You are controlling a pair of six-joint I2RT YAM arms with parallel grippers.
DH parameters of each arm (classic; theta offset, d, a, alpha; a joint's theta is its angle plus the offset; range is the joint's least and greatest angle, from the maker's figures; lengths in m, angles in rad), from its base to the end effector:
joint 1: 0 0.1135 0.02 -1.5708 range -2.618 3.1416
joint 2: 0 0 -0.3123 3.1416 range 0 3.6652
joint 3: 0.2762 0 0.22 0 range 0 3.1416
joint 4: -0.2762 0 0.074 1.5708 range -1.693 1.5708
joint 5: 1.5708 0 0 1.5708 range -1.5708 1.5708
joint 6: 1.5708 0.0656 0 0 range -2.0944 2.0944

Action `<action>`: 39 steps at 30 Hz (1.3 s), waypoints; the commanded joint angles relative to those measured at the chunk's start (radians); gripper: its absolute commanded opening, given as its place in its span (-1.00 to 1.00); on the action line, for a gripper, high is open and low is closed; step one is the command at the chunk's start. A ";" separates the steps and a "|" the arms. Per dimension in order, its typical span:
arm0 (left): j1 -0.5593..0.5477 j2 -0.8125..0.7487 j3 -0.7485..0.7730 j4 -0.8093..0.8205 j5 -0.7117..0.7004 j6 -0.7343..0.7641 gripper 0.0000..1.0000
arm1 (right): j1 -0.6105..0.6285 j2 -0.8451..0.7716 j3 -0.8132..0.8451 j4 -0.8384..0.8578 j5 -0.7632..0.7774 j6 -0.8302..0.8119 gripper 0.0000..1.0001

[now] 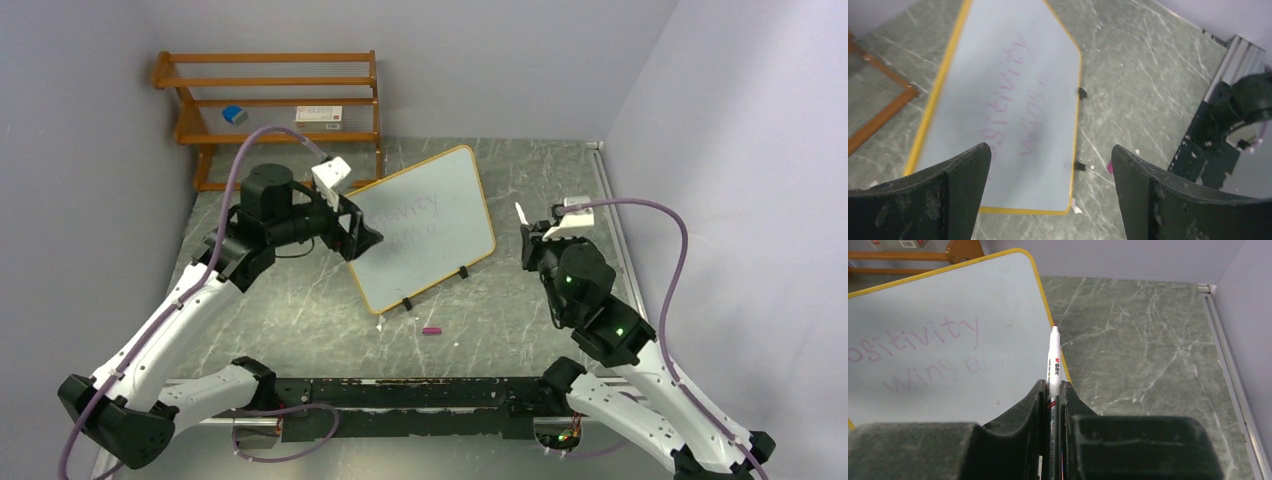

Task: Write a sentence on the whiteboard
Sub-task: Write a sentence on the whiteboard, then close the whiteboard marker at the center of the board.

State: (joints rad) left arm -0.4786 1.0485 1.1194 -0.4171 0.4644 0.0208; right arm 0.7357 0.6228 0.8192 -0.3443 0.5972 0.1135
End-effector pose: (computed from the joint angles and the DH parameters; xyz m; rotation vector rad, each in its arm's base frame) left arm 0.1603 -0.1163 0.4140 0.7852 1.7856 -0.7498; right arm 0.0908 0.0324 0.3769 -0.0876 1.6922 0.1223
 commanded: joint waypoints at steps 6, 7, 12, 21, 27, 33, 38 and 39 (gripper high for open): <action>-0.347 -0.023 -0.066 -0.076 -0.228 0.024 0.82 | -0.004 -0.146 -0.069 -0.071 0.047 0.019 -1.00; -0.385 -0.017 -0.081 -0.065 -0.250 0.020 0.79 | -0.005 -0.158 -0.077 -0.073 0.050 0.022 -1.00; -0.582 0.069 -0.119 -0.022 -0.354 0.012 0.74 | -0.005 -0.210 -0.102 -0.079 0.052 0.034 -1.00; -0.716 0.357 -0.060 -0.021 -0.425 0.064 0.53 | -0.005 -0.245 -0.127 -0.074 0.064 0.038 -1.00; -0.718 0.511 -0.019 -0.025 -0.396 0.102 0.46 | -0.005 -0.249 -0.136 -0.069 0.078 0.036 -1.00; -0.718 0.670 0.063 -0.084 -0.426 0.147 0.32 | -0.004 -0.241 -0.142 -0.062 0.081 0.030 -1.00; -0.718 0.741 0.097 -0.123 -0.457 0.177 0.13 | -0.005 -0.243 -0.144 -0.062 0.086 0.031 -1.00; -0.718 0.756 0.106 -0.134 -0.461 0.181 0.08 | -0.004 -0.244 -0.144 -0.062 0.086 0.031 -1.00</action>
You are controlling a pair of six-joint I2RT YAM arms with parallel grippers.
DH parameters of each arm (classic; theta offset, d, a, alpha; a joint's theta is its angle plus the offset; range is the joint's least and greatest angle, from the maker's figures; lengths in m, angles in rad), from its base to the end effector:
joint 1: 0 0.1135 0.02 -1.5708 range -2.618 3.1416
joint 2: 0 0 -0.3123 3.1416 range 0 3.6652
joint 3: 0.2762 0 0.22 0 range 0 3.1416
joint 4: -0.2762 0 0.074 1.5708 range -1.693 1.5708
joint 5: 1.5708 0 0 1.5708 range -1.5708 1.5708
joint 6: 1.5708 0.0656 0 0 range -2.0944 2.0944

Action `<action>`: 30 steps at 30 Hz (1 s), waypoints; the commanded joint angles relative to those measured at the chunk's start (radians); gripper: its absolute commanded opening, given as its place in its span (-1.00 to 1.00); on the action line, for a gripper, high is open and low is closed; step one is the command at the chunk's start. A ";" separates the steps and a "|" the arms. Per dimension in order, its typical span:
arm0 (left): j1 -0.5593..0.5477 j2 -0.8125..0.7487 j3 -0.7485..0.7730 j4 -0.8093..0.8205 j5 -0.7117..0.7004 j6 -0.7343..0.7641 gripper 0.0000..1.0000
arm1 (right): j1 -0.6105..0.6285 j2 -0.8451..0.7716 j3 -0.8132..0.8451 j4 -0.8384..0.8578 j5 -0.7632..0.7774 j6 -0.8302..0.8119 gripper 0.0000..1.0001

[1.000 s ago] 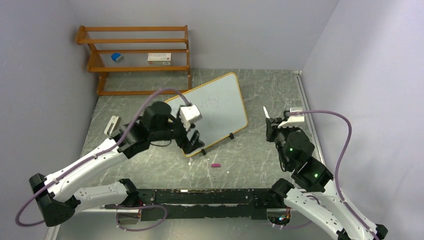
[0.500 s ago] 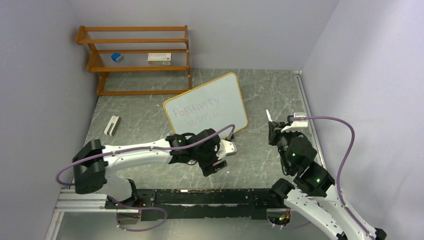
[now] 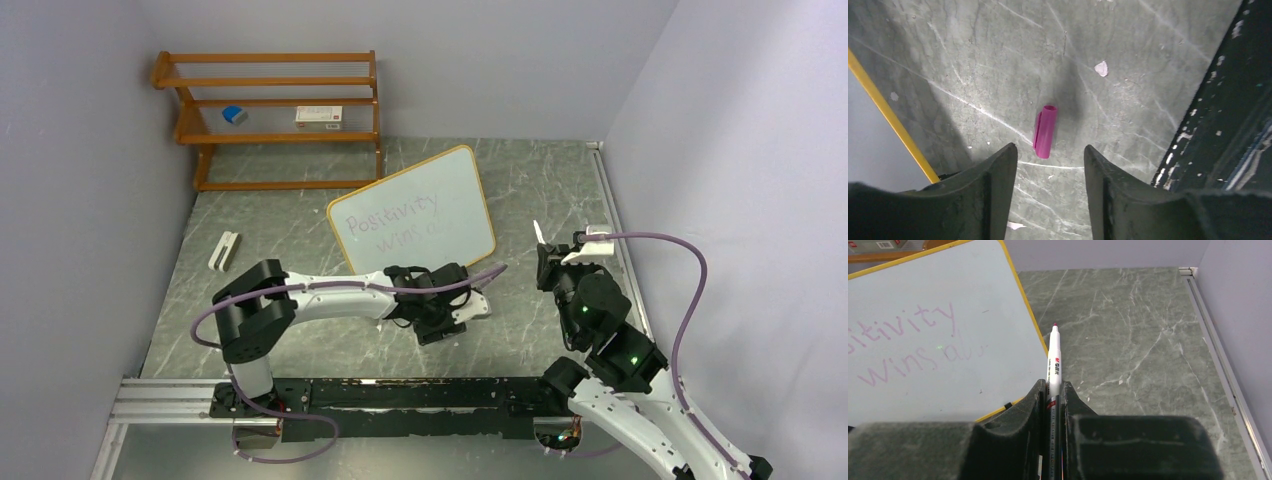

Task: Write a sentence on the whiteboard
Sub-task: Close the whiteboard marker at the center of the board.

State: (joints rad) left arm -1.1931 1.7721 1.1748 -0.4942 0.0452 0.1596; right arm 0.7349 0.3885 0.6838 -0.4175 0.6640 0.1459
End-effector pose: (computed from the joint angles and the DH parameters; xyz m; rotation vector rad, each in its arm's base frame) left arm 0.1284 -0.3316 0.2262 1.7152 2.1129 -0.3820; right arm 0.0573 -0.0027 0.3355 0.0026 1.6680 0.1042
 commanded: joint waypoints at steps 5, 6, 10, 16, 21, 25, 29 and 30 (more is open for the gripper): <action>-0.003 0.078 0.074 -0.075 -0.028 0.064 -0.01 | -0.004 -0.002 -0.009 0.015 0.017 -0.008 -1.00; -0.002 0.083 0.075 -0.074 -0.024 0.067 -0.03 | -0.004 -0.001 -0.009 0.014 0.016 -0.007 -1.00; 0.001 0.125 0.087 -0.086 -0.027 0.075 -0.05 | -0.004 -0.004 -0.010 0.016 0.012 -0.008 -1.00; 0.021 0.172 0.083 -0.100 0.000 0.083 -0.21 | -0.004 -0.008 -0.010 0.015 0.008 -0.007 -1.00; 0.021 0.168 0.074 -0.114 0.021 0.092 -0.60 | -0.004 -0.011 -0.012 0.020 0.006 -0.010 -1.00; 0.021 0.115 0.055 -0.097 0.025 0.095 -0.90 | -0.003 -0.011 -0.012 0.021 0.002 -0.011 -1.00; 0.023 0.038 0.038 -0.083 -0.021 0.100 -0.90 | -0.003 -0.005 -0.011 0.017 -0.006 -0.009 -1.00; 0.023 0.017 0.033 -0.084 -0.039 0.100 -0.90 | -0.004 -0.003 -0.010 0.016 -0.011 -0.009 -1.00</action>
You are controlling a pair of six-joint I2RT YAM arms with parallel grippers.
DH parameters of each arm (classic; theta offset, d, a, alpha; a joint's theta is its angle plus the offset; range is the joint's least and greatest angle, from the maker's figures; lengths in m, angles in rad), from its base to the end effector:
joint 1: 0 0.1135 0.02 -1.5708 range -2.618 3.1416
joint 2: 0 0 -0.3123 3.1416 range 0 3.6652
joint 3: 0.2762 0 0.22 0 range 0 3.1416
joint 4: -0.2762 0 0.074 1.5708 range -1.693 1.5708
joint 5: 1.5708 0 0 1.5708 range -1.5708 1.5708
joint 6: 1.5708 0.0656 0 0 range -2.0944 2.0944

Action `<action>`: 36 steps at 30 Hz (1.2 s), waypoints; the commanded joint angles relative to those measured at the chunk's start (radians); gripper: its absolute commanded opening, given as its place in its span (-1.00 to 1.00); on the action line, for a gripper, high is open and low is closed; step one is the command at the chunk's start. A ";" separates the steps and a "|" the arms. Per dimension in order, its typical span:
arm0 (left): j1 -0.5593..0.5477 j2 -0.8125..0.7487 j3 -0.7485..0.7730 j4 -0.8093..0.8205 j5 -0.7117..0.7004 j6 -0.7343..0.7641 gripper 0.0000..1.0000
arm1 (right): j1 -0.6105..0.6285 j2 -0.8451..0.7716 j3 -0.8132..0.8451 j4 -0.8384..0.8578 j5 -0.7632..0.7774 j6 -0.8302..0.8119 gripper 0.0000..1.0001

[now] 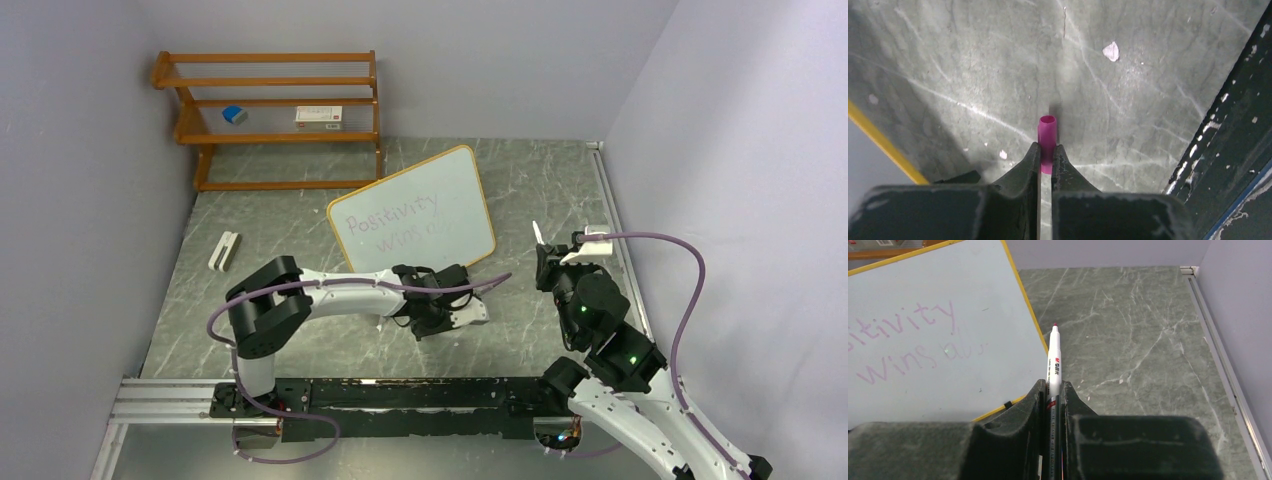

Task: Write a sentence on the whiteboard
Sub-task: Close the whiteboard marker at the center of the board.

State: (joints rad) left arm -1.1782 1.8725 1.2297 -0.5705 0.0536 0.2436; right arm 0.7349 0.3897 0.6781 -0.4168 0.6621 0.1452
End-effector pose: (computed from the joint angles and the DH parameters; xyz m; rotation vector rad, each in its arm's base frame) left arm 0.1372 -0.3404 0.2022 1.8578 2.1365 -0.2982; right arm 0.0580 -0.0020 0.3338 -0.0023 1.6730 0.1018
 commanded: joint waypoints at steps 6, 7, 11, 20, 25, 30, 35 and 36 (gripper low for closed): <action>0.012 -0.268 -0.076 0.017 -0.163 0.030 -0.90 | -0.004 0.007 0.002 0.022 -0.043 -0.013 -1.00; 0.012 -0.305 -0.084 0.021 -0.181 0.041 -0.90 | -0.003 0.011 0.005 0.020 -0.061 -0.011 -1.00; 0.012 -0.437 -0.110 0.029 -0.253 0.101 -0.90 | -0.004 0.026 0.018 0.022 -0.131 -0.013 -1.00; 0.012 -0.639 -0.139 0.047 -0.420 0.261 -0.90 | -0.004 0.057 0.058 0.070 -0.432 -0.059 -1.00; 0.011 -0.728 -0.159 0.069 -0.429 0.397 -0.90 | -0.003 0.121 0.085 0.087 -0.679 -0.085 -1.00; 0.009 -0.786 -0.172 0.057 -0.395 0.532 -0.90 | -0.004 0.167 0.078 0.162 -0.863 -0.085 -1.00; -0.004 -0.798 -0.144 0.025 -0.375 0.607 -0.90 | -0.004 0.198 0.045 0.272 -0.998 -0.073 -1.00; -0.006 -0.798 -0.142 0.023 -0.379 0.620 -0.90 | -0.003 0.205 0.040 0.290 -1.024 -0.070 -1.00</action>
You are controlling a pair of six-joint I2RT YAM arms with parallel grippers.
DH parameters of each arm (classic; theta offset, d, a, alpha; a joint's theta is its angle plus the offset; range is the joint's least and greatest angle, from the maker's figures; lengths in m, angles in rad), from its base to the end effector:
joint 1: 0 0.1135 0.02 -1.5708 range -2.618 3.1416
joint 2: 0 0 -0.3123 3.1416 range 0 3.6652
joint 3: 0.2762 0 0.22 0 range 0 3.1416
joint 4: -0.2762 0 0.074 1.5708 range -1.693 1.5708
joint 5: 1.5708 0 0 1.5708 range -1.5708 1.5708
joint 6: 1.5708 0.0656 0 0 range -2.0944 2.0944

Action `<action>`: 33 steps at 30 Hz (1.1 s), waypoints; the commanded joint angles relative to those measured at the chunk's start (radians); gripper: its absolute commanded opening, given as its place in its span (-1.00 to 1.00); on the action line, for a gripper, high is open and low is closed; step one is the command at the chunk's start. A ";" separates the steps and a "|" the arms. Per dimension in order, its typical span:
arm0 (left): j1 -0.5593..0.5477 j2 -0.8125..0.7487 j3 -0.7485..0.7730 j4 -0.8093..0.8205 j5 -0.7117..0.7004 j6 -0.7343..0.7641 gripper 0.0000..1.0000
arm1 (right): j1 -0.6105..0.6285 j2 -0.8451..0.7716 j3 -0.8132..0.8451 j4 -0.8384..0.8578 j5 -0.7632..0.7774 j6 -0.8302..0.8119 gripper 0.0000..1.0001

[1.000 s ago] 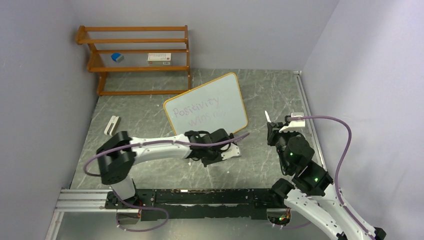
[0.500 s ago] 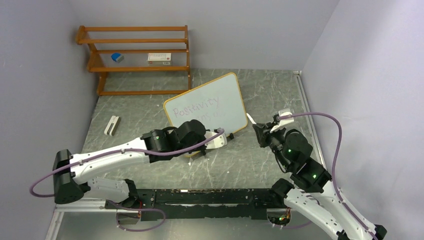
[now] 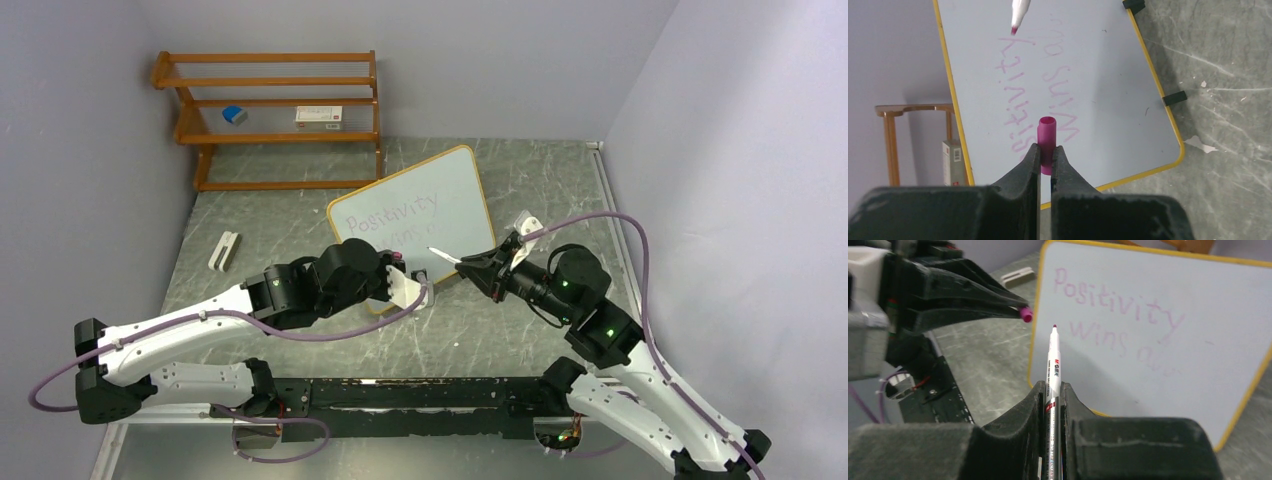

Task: Write a sentence on the whiteboard
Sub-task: Close the whiteboard marker at the center of the board.

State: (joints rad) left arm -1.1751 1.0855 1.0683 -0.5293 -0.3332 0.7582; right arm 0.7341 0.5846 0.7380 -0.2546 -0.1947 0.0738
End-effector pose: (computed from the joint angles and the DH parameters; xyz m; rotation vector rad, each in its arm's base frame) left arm 0.0981 -0.1792 0.3754 1.5974 1.3411 0.1000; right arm 0.0637 0.0746 0.3635 -0.7021 1.5801 0.7664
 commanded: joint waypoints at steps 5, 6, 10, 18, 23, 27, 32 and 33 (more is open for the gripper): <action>-0.020 -0.012 0.030 -0.030 -0.016 0.141 -0.90 | -0.003 0.048 -0.022 0.168 -0.215 0.004 -1.00; -0.021 -0.015 0.030 -0.030 -0.015 0.144 -0.90 | -0.003 0.056 -0.020 0.169 -0.219 0.000 -1.00; -0.023 -0.025 0.027 -0.024 -0.008 0.153 -0.90 | -0.002 0.089 -0.013 0.155 -0.223 -0.013 -1.00; -0.023 -0.037 0.027 -0.022 0.037 0.143 -0.90 | -0.004 0.141 -0.008 0.145 -0.236 -0.018 -1.00; -0.023 -0.031 0.033 -0.033 0.039 0.144 -0.90 | -0.003 0.145 -0.006 0.152 -0.239 -0.018 -1.00; -0.023 -0.032 0.033 -0.036 0.045 0.145 -0.90 | -0.004 0.150 -0.003 0.159 -0.251 -0.014 -1.00; -0.023 -0.034 0.041 -0.046 0.055 0.140 -0.90 | -0.003 0.159 -0.004 0.161 -0.251 -0.012 -1.00; -0.023 -0.034 0.042 -0.049 0.056 0.141 -0.90 | -0.004 0.159 -0.005 0.165 -0.255 -0.010 -1.00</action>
State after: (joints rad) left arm -1.1931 1.0630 1.0687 -0.5598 -0.2985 0.8936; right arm 0.7341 0.7429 0.7269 -0.1219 -0.4313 0.0658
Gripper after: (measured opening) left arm 0.081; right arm 0.150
